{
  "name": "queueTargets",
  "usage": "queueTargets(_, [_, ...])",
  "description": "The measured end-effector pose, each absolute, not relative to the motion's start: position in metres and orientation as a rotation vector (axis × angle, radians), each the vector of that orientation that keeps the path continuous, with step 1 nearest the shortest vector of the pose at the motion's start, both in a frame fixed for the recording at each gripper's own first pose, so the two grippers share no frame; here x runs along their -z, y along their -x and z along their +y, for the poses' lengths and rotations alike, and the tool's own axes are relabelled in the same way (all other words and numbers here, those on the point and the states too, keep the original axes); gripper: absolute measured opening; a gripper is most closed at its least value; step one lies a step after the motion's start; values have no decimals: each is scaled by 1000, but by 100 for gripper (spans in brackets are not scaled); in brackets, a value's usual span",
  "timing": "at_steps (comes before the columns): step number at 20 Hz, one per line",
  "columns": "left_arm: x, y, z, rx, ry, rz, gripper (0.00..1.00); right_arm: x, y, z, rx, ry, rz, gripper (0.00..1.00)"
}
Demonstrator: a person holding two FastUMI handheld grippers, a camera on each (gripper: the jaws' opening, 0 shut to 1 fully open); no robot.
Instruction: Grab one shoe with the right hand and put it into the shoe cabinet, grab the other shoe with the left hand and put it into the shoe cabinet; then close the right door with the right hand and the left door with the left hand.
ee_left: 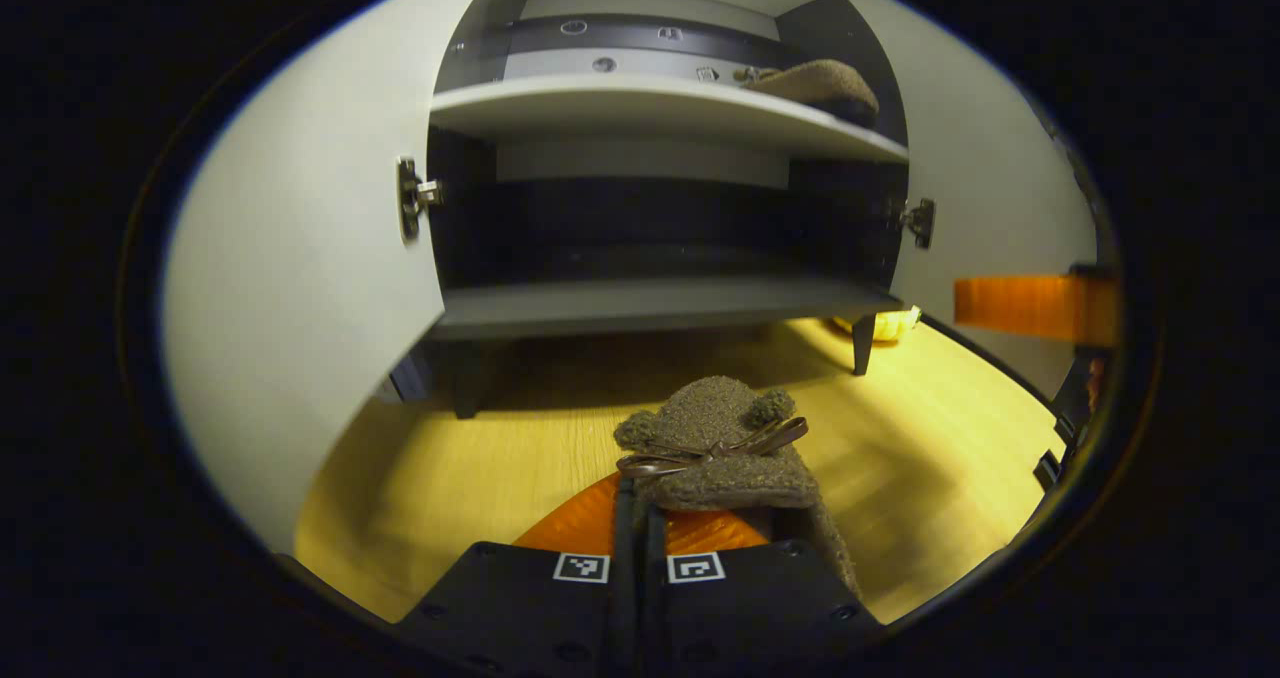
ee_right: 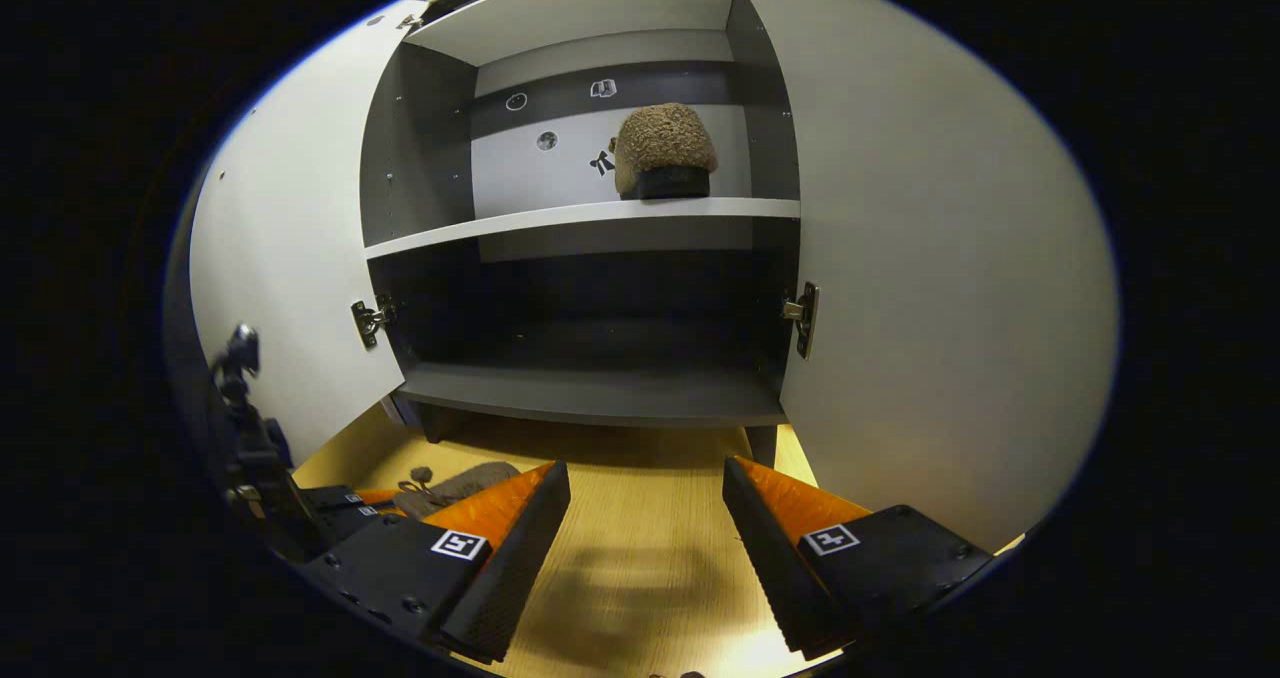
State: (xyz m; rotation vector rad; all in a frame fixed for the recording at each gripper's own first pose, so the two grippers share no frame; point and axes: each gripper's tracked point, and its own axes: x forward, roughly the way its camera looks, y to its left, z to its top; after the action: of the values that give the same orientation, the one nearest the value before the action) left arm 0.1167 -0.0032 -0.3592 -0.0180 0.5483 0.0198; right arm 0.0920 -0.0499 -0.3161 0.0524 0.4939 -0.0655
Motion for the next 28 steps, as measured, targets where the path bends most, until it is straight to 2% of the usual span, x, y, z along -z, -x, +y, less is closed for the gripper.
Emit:
queueTargets(7, [210,-115,10,-51,25,399,7,287,-84,-53,63,30,514,99])
queueTargets(10, [147,-125,17,-86,30,326,7,266,-90,-40,-15,77,487,99])
queueTargets(14, [96,-149,22,-143,-26,281,5,244,-97,-16,-155,63,460,99])
queueTargets(20, [57,-222,25,-165,-29,258,7,221,-105,10,-293,14,446,99])
queueTargets(28, [45,-347,58,-161,8,269,7,218,-131,-1,-275,-66,483,98])
